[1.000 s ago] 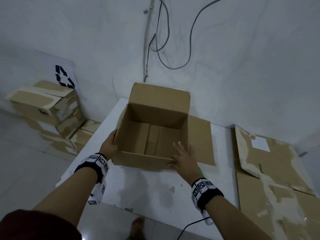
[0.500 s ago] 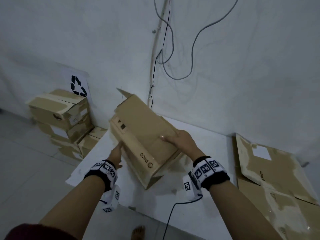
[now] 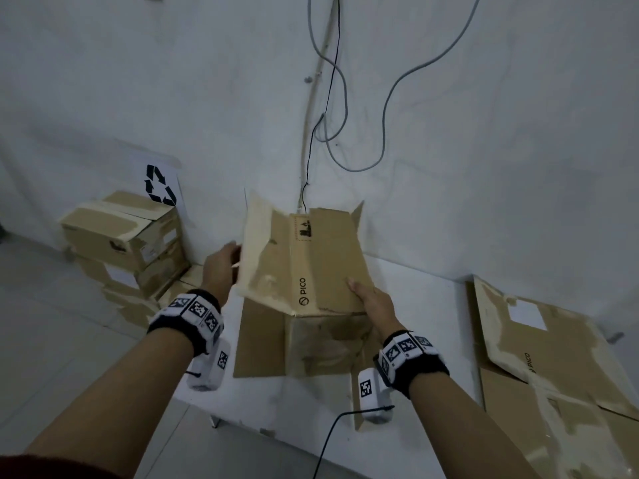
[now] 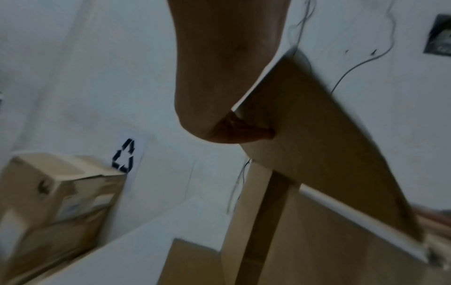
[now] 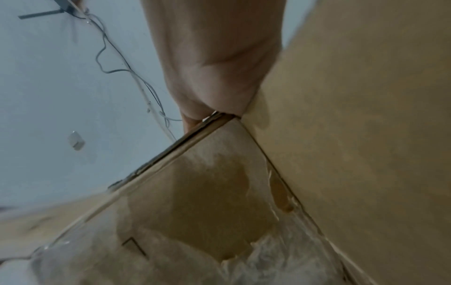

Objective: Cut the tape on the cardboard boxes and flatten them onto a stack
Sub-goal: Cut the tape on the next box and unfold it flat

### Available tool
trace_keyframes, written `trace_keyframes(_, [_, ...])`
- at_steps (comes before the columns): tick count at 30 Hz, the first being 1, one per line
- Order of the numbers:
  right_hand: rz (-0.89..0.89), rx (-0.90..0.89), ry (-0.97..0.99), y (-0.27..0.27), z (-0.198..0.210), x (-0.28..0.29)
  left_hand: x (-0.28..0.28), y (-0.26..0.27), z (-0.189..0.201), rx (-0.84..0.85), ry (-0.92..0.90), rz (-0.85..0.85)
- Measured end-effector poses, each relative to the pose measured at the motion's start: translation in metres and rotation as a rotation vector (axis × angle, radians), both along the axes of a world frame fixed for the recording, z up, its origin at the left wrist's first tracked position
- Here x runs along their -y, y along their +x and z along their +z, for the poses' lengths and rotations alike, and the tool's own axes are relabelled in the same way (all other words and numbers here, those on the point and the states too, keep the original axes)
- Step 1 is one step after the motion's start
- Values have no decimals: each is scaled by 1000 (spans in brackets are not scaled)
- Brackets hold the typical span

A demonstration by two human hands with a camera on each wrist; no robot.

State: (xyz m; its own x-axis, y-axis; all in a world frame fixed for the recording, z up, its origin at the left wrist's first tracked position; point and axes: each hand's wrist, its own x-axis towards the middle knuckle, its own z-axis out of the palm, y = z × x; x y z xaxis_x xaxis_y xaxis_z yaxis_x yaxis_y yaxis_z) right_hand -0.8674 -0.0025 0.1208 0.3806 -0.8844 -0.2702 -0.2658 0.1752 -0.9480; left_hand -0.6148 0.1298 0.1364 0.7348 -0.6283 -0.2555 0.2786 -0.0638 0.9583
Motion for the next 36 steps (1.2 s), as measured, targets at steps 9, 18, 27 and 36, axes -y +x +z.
trace_keyframes(9, [8,-52,-17,20,4,-10,66,-71,8,713,366,-394])
trace_keyframes(18, [44,37,23,12,-4,-15,76,-54,-14,354,268,-380])
trace_keyframes(27, [-57,42,89,29,-3,-1,27,6,-26,1006,743,-370])
trace_keyframes(36, [-53,26,117,38,-3,6,40,-17,-1,214,543,-689])
